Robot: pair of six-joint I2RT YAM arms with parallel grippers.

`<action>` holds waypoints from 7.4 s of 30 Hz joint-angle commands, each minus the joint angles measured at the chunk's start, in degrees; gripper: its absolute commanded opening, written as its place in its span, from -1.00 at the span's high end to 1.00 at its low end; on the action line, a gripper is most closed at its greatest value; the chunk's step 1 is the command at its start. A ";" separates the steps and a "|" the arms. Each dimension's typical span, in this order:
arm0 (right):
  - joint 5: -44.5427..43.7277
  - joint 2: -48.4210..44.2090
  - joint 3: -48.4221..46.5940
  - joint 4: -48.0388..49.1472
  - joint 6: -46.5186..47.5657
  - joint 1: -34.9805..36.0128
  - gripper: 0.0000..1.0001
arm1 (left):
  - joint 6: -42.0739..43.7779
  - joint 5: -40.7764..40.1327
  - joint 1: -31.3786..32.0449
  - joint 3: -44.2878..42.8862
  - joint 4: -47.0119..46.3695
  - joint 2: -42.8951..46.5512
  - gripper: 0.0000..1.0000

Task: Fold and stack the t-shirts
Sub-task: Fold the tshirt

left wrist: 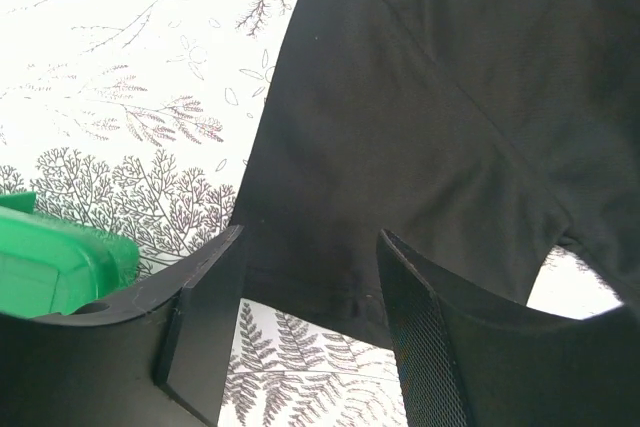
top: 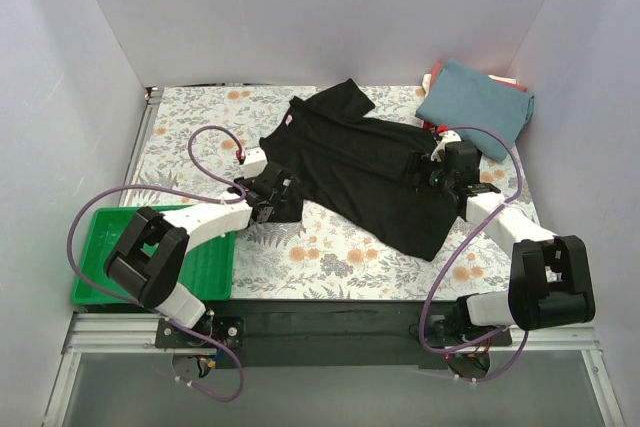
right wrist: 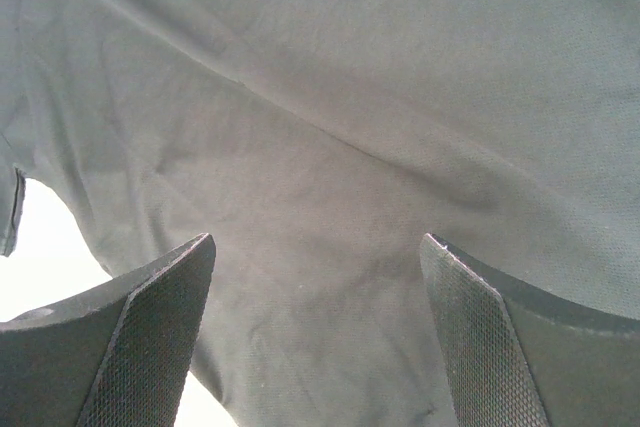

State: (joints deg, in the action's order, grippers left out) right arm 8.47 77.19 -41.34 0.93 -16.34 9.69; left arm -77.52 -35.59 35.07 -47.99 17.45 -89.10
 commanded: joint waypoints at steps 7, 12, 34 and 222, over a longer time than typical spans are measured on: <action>1.29 -1.25 0.74 1.18 -0.10 -0.29 -0.78 | -2.99 -0.18 0.44 2.28 -1.98 -0.28 -0.04; 0.93 -1.34 0.91 1.27 -0.18 -0.29 -0.78 | -2.47 0.87 0.44 2.55 -4.79 -2.39 -0.04; 1.28 -0.55 0.74 1.18 -0.10 -0.29 -0.78 | -7.47 1.96 4.31 5.72 2.64 8.66 -0.03; -14.18 -29.90 4.69 -55.60 -22.07 23.09 0.97 | -1.76 3.42 3.78 5.89 10.23 45.50 1.00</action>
State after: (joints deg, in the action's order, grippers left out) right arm -6.17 48.05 -34.46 -53.12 -39.66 32.36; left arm -77.52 -30.74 38.48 -40.56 24.53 -45.50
